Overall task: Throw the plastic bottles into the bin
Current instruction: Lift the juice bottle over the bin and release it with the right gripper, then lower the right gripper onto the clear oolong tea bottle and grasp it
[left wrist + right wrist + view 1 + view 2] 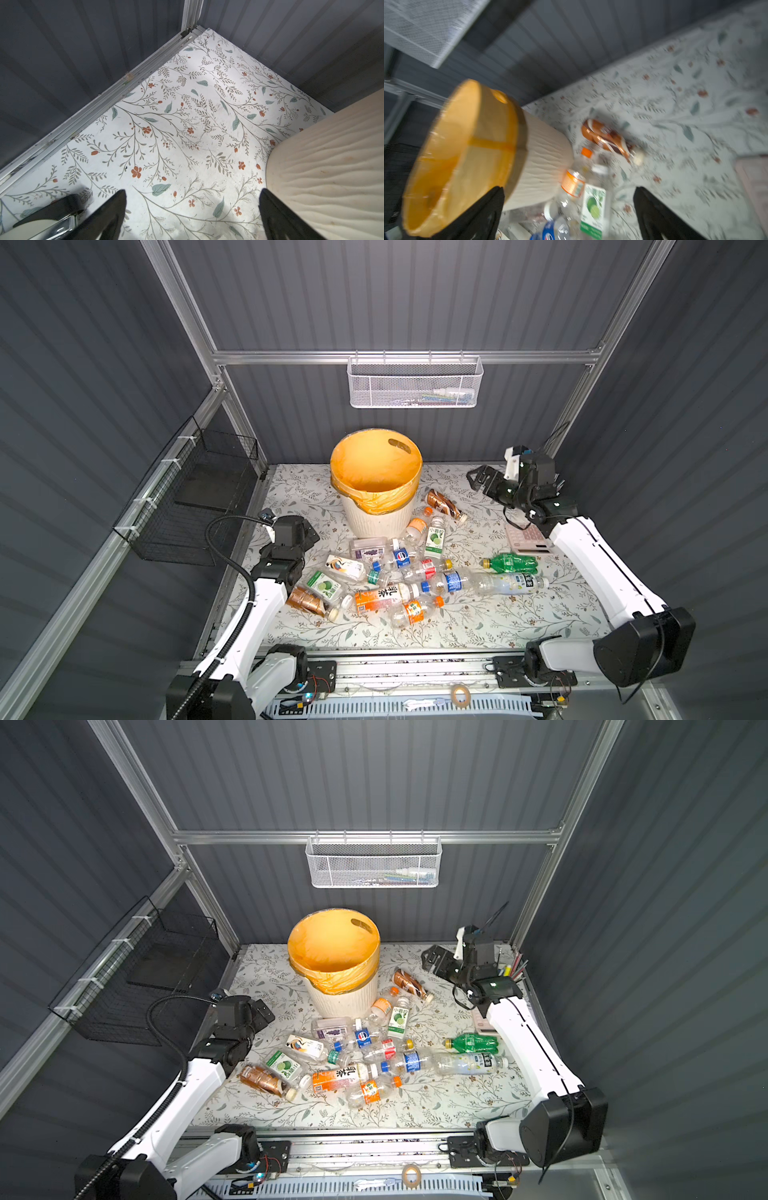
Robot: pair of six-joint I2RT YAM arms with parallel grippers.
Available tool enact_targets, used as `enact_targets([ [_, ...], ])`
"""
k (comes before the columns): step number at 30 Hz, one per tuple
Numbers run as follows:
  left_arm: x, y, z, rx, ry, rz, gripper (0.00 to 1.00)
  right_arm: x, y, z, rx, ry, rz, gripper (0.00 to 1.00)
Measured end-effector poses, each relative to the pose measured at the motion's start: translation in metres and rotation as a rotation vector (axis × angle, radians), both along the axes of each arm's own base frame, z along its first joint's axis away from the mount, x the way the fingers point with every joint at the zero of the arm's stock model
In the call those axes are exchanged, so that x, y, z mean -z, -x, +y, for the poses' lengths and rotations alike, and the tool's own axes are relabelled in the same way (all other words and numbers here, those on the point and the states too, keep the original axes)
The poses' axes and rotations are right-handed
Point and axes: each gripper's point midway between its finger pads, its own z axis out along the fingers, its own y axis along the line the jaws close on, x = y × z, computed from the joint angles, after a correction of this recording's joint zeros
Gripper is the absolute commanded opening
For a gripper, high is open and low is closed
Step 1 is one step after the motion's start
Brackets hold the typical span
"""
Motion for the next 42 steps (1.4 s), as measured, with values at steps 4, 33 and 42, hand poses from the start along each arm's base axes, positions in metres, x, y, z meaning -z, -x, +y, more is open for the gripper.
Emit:
enact_targets([
  [4,-0.001,0.001,-0.009,0.015,-0.009,-0.005,0.99,0.057,0.033,-0.03,0.134,-0.005,0.166,0.99],
  [33,-0.004,-0.001,-0.053,0.192,-0.164,0.008,0.99,0.191,0.178,-0.088,0.665,-0.132,0.652,0.94],
  [42,-0.004,-0.001,-0.053,0.189,-0.166,0.007,0.99,0.229,0.19,-0.082,0.687,-0.157,0.753,0.8],
])
